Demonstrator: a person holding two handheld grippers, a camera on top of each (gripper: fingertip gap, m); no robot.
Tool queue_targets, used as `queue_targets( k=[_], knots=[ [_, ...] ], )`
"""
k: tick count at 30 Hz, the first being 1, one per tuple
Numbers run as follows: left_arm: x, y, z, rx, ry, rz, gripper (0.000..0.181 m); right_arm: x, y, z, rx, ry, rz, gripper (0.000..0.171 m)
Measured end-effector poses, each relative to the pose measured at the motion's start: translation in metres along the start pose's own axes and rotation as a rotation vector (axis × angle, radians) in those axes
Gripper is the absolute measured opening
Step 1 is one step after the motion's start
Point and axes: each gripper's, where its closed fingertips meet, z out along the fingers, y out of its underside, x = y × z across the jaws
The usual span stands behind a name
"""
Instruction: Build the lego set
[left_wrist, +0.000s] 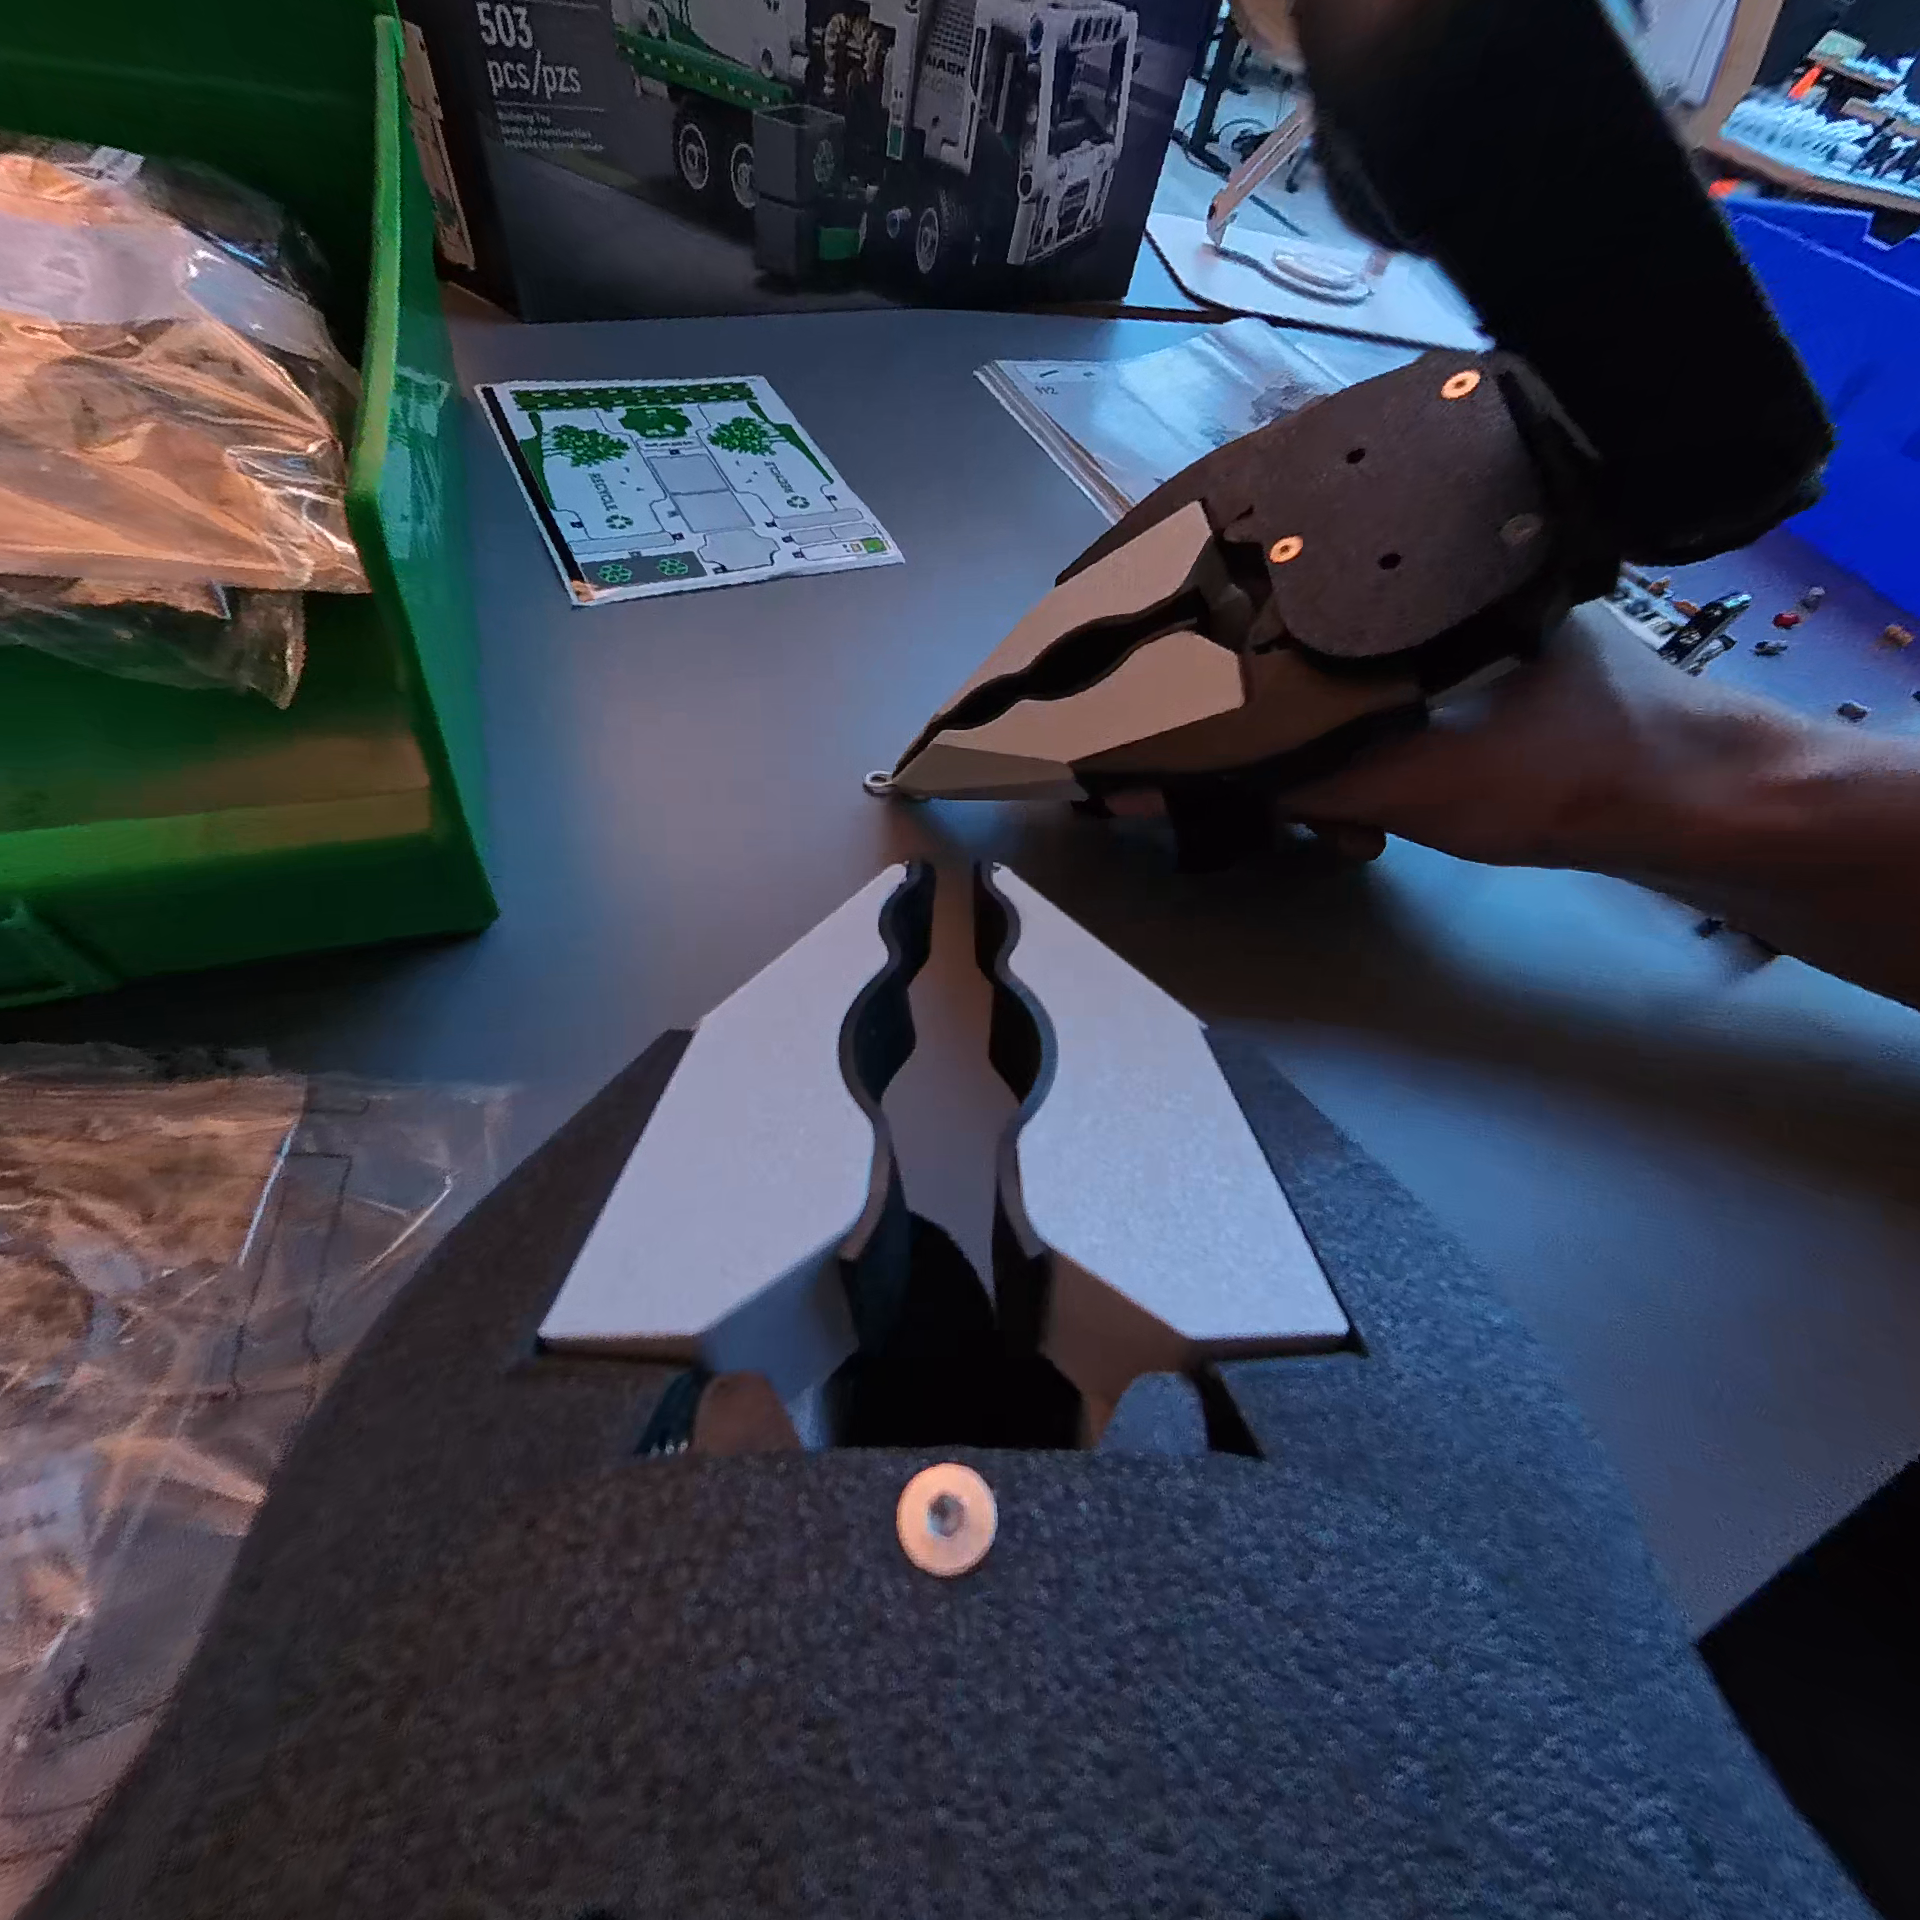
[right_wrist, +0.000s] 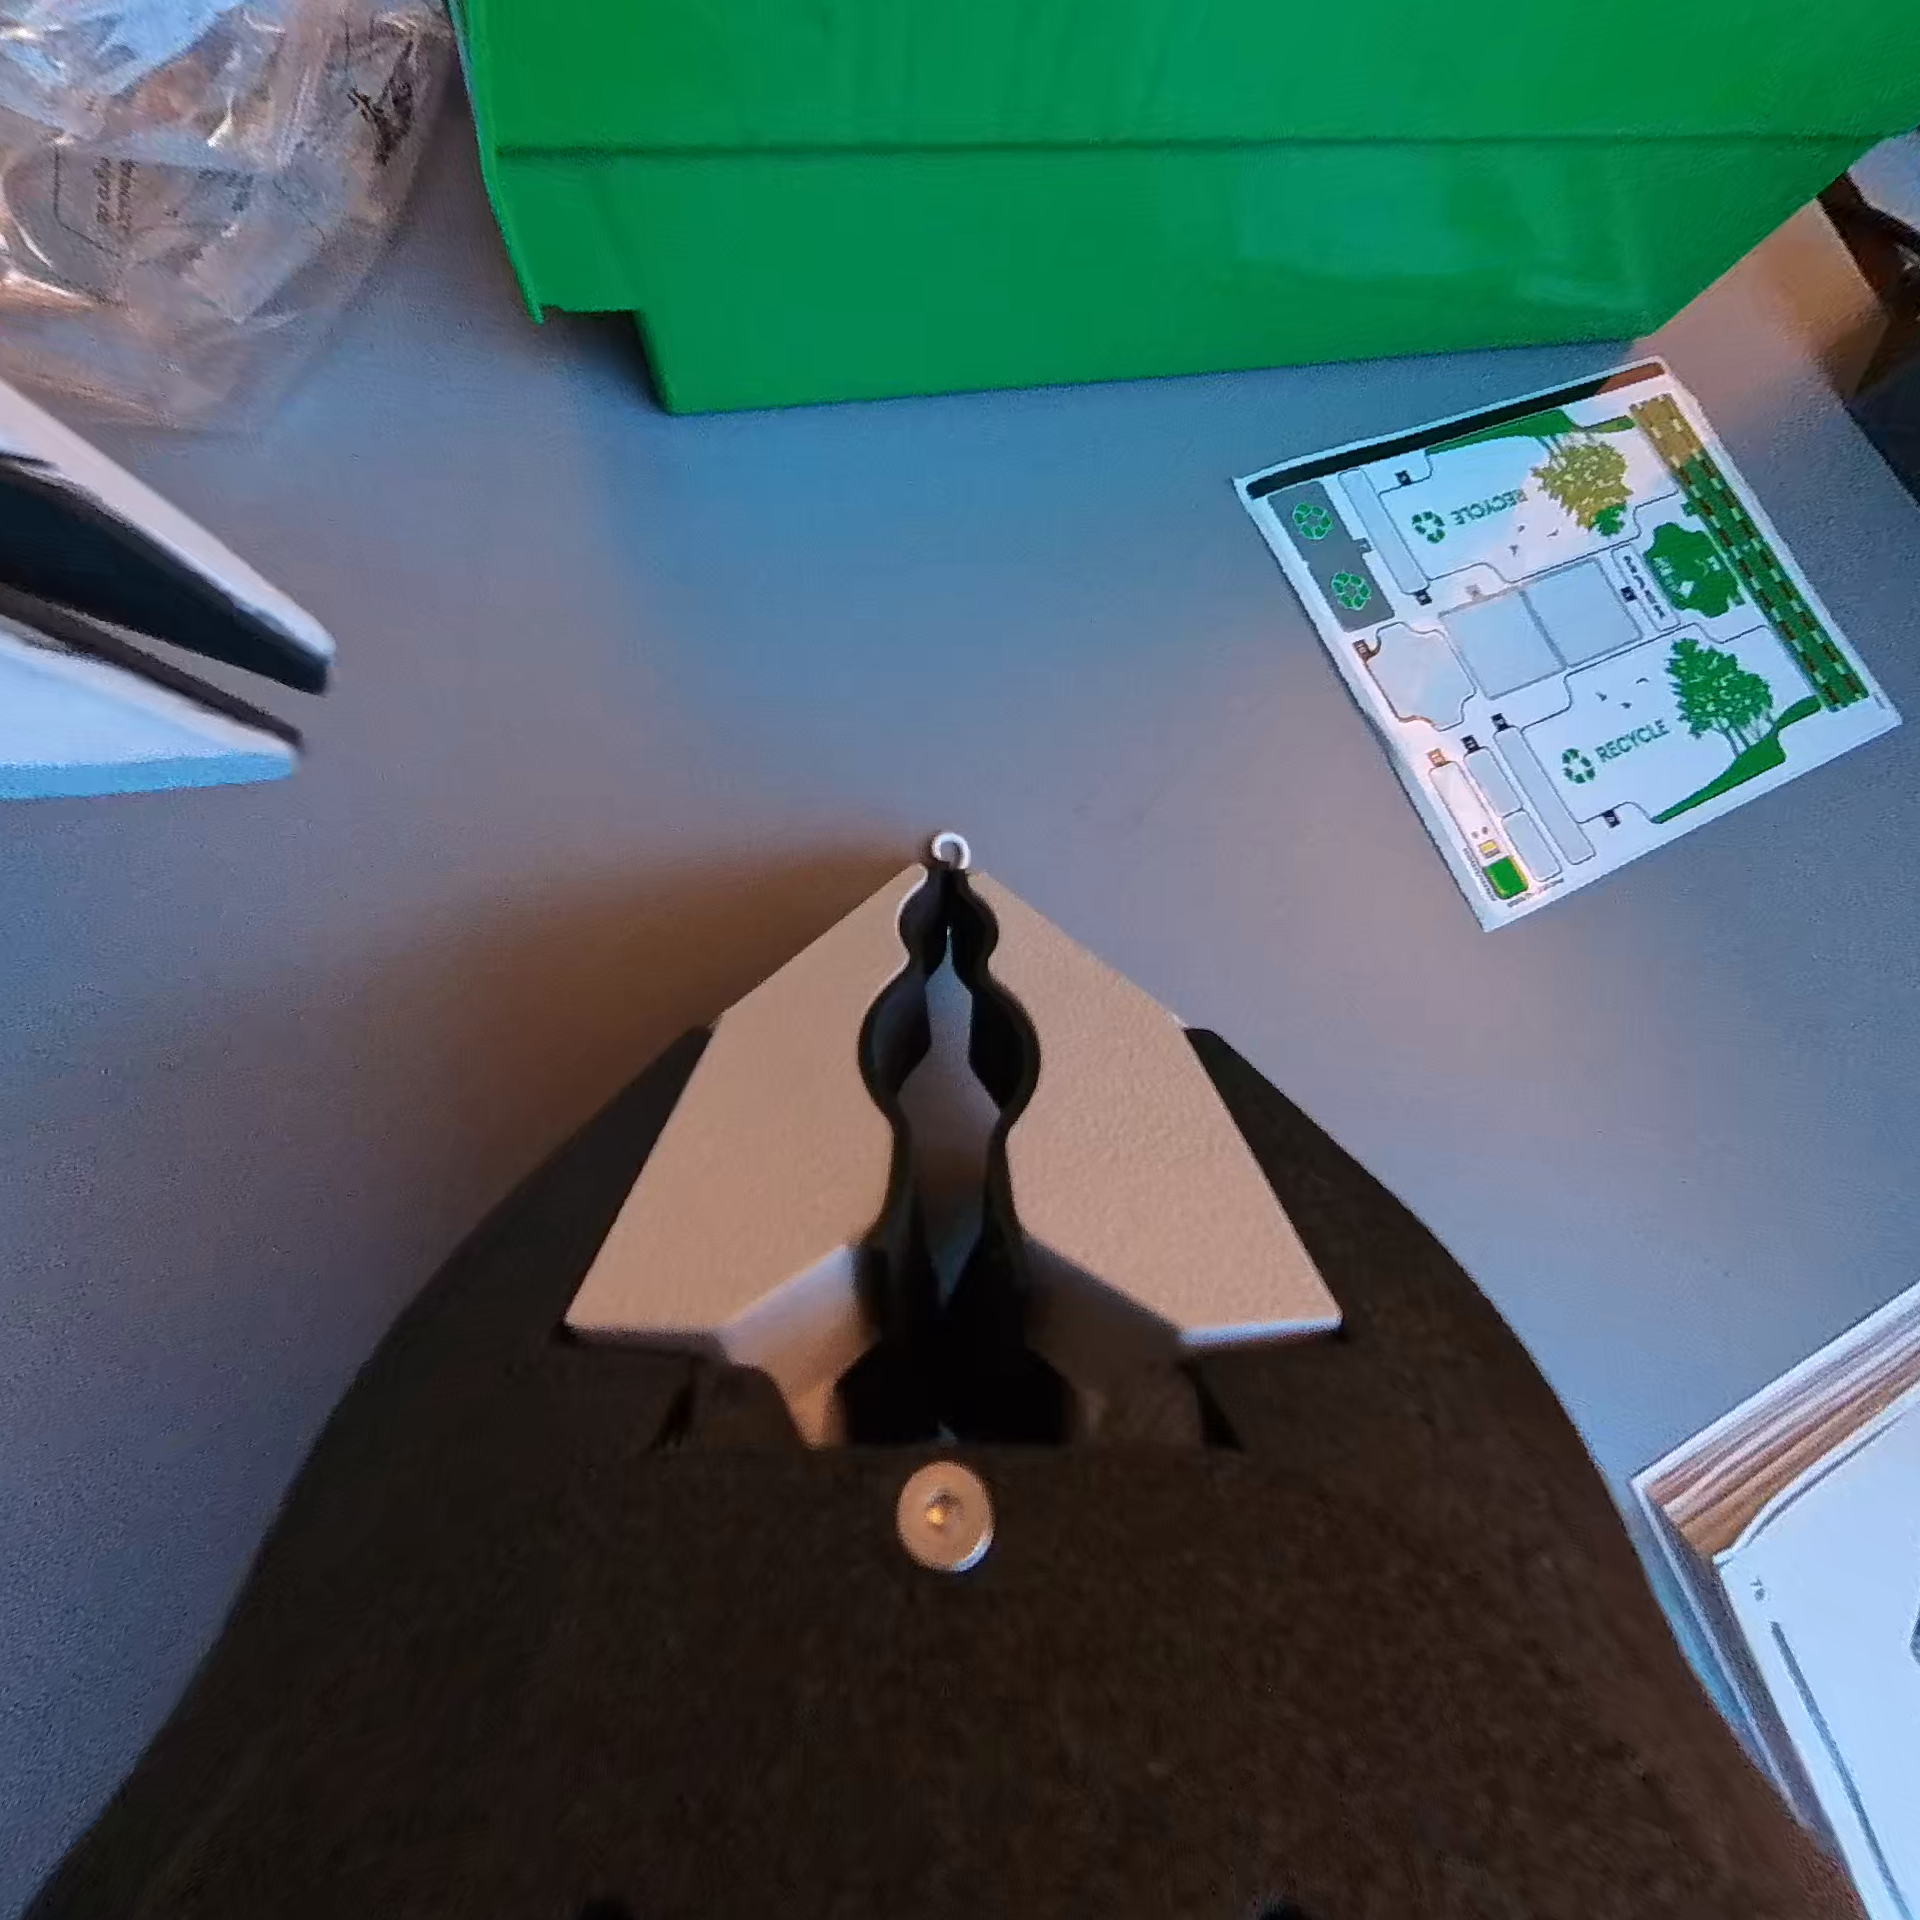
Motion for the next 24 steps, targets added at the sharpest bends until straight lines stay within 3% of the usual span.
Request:
queue_targets(
  k=[8,13,16,24],
  knots=[
    [-0.018,0.008,0.012,-0.089,-0.041,0.009,0.014,-0.011,-0.027,-0.044,0.148,-0.073,-0.017,0.0],
    [-0.02,0.009,0.006,-0.096,-0.054,0.02,0.015,-0.032,-0.005,-0.032,0.053,-0.213,-0.021,0.0],
    [-0.016,0.016,0.005,-0.118,-0.049,0.02,0.015,-0.041,-0.001,-0.026,0.036,-0.26,-0.018,0.025],
    [-0.009,0.014,0.004,-0.101,-0.035,0.006,0.014,-0.04,0.002,-0.01,0.023,-0.224,-0.043,0.008]
  ],
)
